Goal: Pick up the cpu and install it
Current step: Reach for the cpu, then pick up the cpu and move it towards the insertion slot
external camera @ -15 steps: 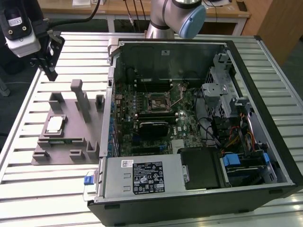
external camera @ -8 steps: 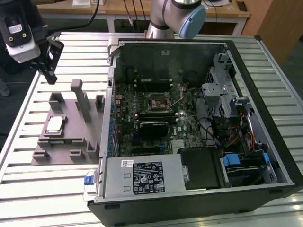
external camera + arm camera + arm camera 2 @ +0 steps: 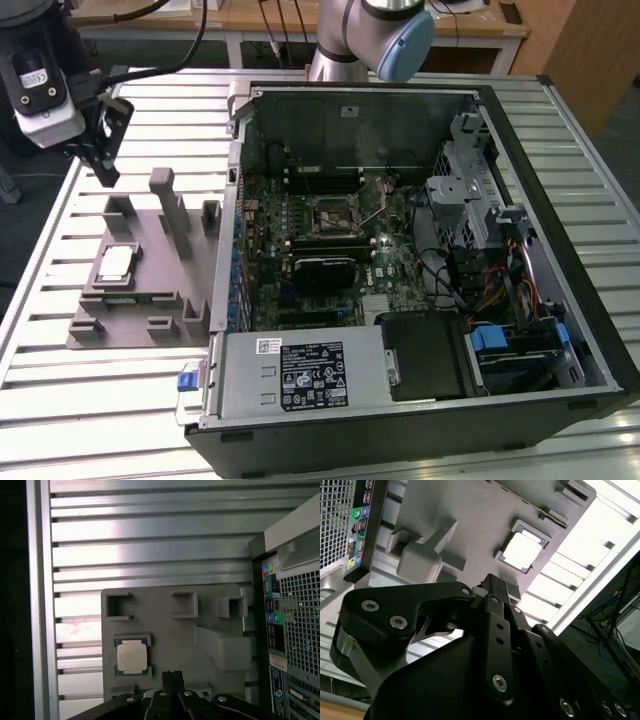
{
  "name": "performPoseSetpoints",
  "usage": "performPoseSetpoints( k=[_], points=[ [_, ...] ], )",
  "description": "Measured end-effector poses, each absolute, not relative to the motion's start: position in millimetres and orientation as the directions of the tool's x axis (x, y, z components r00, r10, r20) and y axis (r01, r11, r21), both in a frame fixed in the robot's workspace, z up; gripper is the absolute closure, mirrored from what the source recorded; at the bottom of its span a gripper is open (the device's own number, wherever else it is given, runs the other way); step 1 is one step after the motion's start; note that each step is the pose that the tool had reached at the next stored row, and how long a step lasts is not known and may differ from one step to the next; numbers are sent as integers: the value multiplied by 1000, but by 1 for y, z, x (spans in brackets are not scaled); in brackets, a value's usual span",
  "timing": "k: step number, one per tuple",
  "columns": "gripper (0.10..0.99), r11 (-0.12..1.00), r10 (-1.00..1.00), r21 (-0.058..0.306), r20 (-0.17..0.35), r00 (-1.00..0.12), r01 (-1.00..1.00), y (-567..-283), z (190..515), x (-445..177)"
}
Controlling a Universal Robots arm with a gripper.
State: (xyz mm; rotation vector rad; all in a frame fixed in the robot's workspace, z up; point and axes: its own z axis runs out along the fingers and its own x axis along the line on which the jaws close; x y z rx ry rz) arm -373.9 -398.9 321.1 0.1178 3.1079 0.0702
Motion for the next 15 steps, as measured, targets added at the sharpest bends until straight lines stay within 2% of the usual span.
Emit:
performPoseSetpoints(
  k=[15],
  points=[
    [980, 996, 76, 46, -29, -997, 75, -399, 302, -389]
  ],
)
